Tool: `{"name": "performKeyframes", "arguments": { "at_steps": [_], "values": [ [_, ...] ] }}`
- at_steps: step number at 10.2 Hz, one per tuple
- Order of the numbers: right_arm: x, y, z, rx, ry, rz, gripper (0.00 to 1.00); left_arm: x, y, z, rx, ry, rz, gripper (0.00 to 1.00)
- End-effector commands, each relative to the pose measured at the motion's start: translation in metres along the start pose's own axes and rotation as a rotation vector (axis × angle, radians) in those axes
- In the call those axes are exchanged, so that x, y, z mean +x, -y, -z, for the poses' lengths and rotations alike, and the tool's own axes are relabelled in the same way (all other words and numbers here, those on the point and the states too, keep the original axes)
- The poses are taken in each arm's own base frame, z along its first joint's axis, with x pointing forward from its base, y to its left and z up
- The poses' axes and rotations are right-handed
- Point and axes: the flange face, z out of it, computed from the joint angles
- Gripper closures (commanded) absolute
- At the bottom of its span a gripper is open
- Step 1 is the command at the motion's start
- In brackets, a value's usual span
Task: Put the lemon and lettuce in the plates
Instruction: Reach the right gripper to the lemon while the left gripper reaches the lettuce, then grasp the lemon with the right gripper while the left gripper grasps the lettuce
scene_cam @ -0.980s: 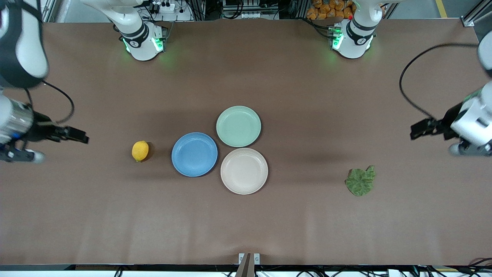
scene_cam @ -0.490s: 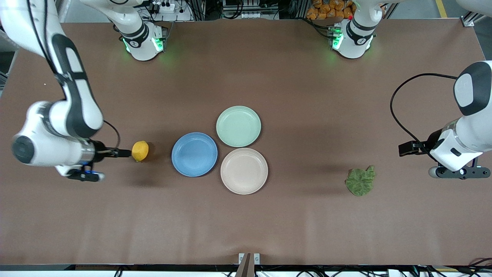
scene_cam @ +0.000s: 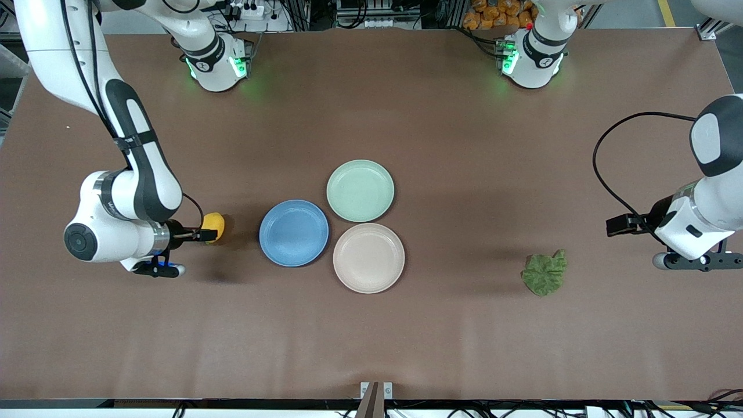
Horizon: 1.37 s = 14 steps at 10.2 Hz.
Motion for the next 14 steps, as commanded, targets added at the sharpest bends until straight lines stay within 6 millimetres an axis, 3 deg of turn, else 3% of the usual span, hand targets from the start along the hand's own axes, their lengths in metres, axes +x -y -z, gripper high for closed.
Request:
{"name": "performKeyframes", "arguments": {
  "at_steps": [1,2,6,9,10,11,14],
  "values": [
    [0.005,0.004,-0.016,0.015,0.007,0.004,0.0,0.019,0.004,-0.044,-0.002,0.016,-0.019,0.0],
    [0.007,-0.003,-0.025,0.016,0.018,-0.006,0.0,0.026,0.012,-0.069,-0.006,0.018,-0.007,0.0],
    [0.009,-0.008,-0.039,0.017,0.028,-0.017,0.0,0.039,0.014,-0.156,-0.031,0.106,0.003,0.0],
    [0.007,-0.005,-0.053,0.057,0.043,-0.038,0.0,0.045,0.0,-0.197,-0.083,0.096,0.011,0.0],
    [0.007,-0.006,-0.054,0.057,0.044,-0.038,0.15,0.048,-0.008,-0.205,-0.101,0.082,0.014,0.0],
    [0.007,-0.006,-0.053,0.056,0.044,-0.035,0.21,0.051,-0.015,-0.214,-0.103,0.065,0.008,0.0],
    [0.004,0.002,-0.05,0.052,0.047,-0.023,0.56,0.054,-0.026,-0.246,-0.106,0.056,-0.001,0.0]
  ]
}}
